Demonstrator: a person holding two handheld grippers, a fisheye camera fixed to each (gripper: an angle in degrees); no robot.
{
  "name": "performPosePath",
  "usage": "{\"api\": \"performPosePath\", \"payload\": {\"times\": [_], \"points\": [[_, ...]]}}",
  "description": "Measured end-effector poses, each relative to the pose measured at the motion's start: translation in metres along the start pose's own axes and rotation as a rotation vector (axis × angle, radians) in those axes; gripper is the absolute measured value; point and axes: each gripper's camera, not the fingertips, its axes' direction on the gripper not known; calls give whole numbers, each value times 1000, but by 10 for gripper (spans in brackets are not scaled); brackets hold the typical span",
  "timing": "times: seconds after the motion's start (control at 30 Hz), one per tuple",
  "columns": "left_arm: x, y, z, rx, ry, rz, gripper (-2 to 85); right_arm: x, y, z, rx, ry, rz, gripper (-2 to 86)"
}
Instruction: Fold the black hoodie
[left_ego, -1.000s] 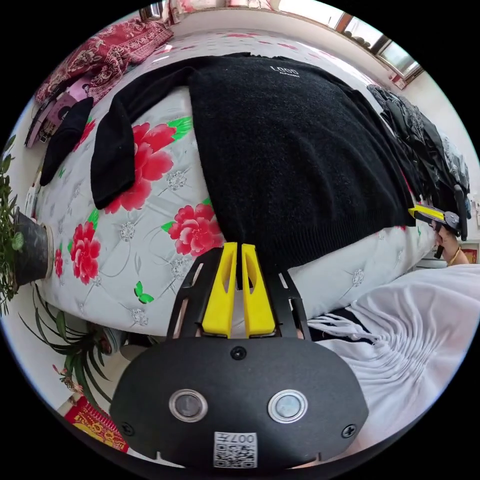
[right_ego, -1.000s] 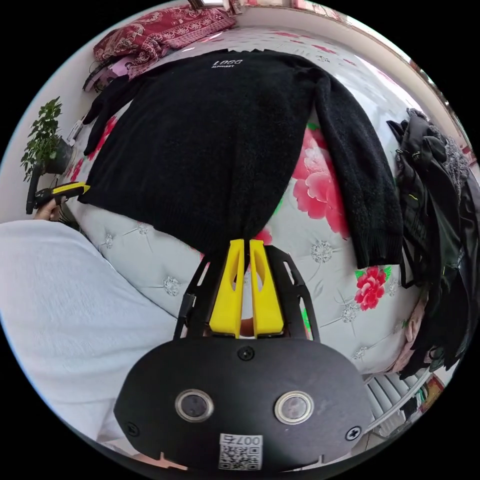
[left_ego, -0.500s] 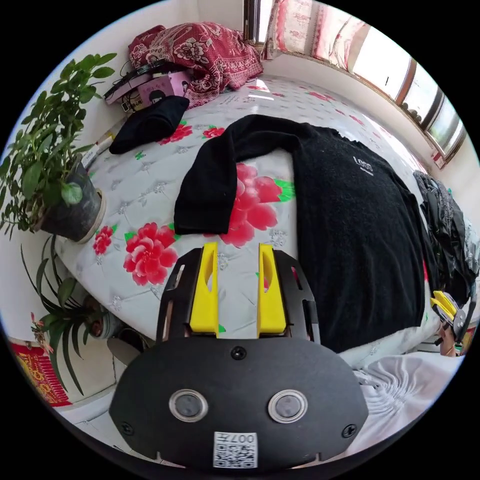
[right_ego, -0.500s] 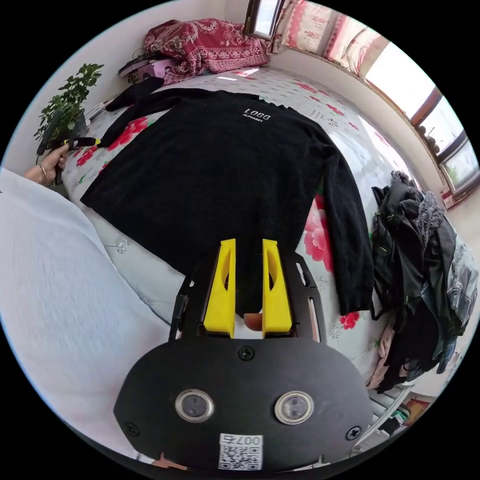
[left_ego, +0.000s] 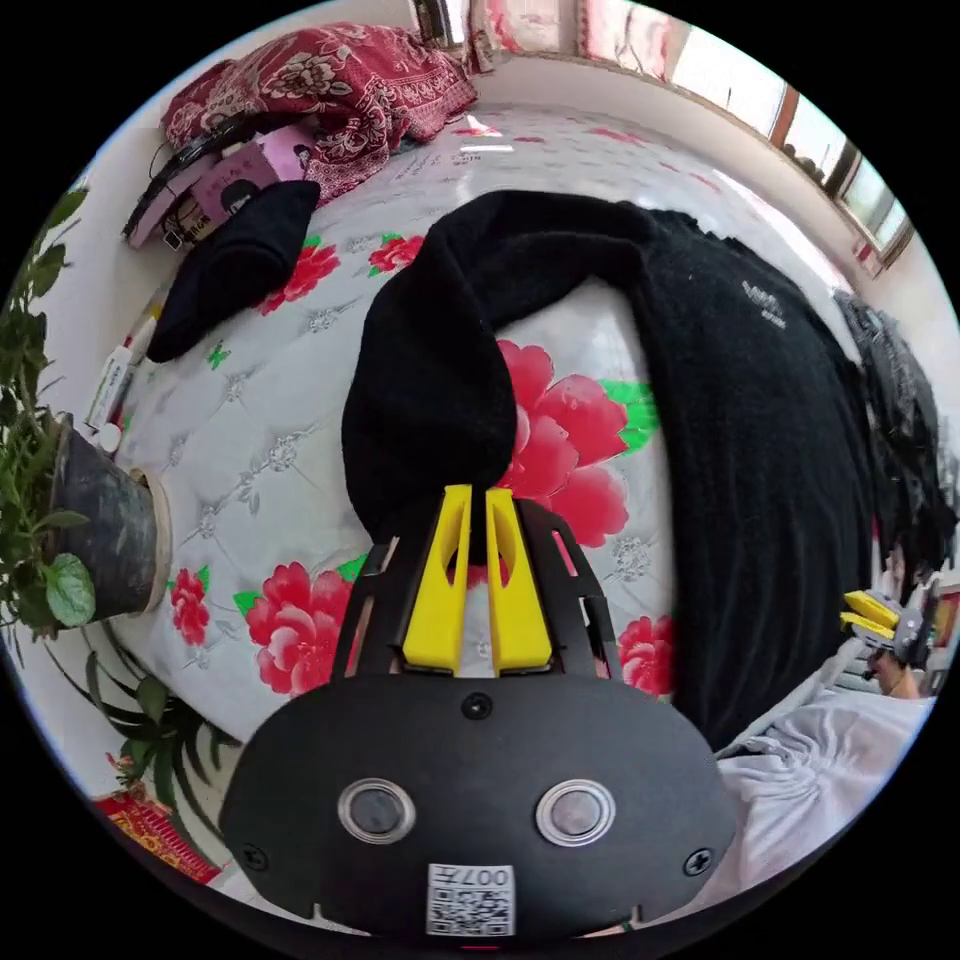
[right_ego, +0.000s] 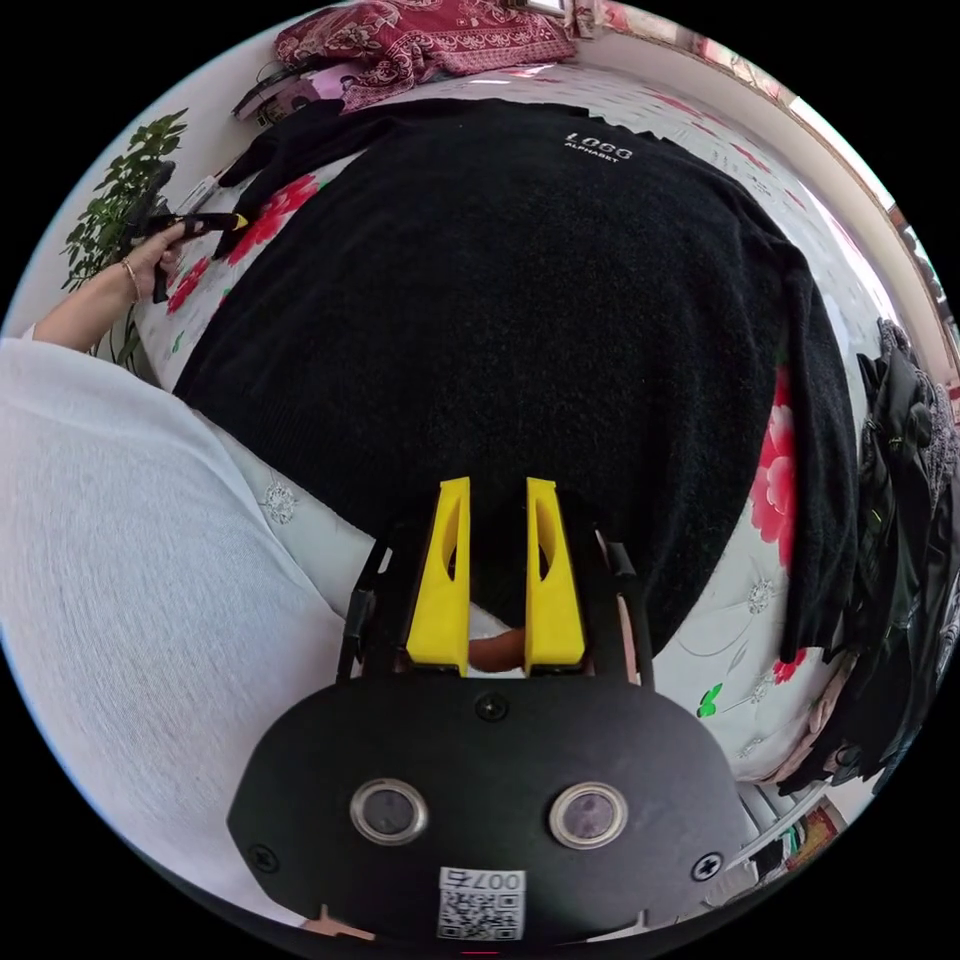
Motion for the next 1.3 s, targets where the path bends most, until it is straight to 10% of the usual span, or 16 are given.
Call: {"api": "performPosePath", "payload": {"times": [0.3,0.5,0.67,0.93,1.3], "points": [[-1,-73,-166,586,667,40,-3,33,11,-30,97,-118,102,65],[208,-121,-149,421,841,464,27,76,32,-81,356,-118,246,71],[303,-105,-42,114,686,554,108,105,38,-92,439,-123,321,74],[190,-27,59,-50,232,222,88,169,5,-71,417,-143,379,82],[168,-60,87,18,88,117,85,206,-111,-18,285,-45,295,83]]}}
